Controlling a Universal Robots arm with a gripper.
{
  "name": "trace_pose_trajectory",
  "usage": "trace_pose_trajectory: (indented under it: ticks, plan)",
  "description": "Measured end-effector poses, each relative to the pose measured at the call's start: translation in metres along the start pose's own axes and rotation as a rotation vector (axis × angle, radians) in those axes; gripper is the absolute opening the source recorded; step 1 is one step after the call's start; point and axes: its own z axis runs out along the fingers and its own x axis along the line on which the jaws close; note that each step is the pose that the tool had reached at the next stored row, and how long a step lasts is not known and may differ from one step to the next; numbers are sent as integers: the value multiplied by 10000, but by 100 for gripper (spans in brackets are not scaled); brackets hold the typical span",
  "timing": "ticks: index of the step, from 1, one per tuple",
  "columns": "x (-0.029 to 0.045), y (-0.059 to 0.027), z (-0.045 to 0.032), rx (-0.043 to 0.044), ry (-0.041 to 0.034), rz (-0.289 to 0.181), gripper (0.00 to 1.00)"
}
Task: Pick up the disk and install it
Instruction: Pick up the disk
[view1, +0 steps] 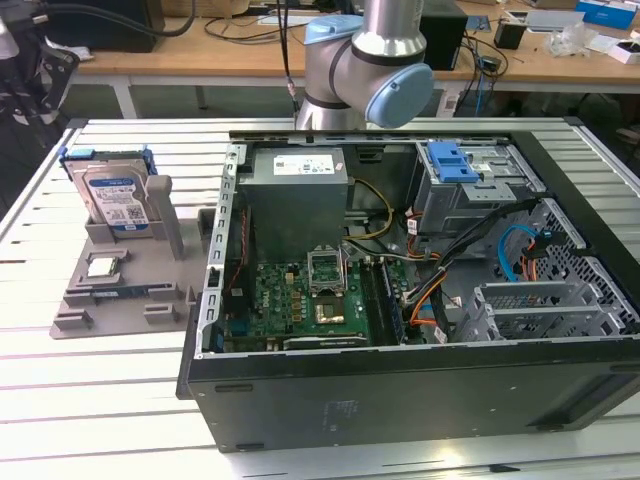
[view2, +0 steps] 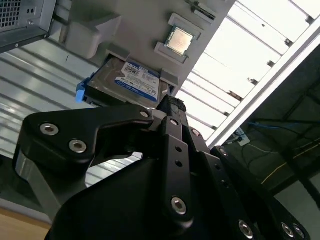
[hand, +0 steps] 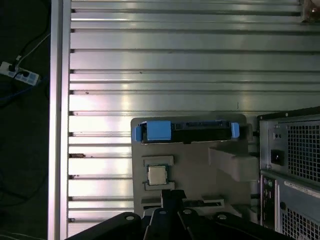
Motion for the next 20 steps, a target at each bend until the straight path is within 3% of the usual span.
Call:
trace_pose_trajectory:
  ticks: [10,20]
  plan:
    - [0,0,0,-50,92,-2147,11]
    - [0,0,0,-90,165,-3822,11]
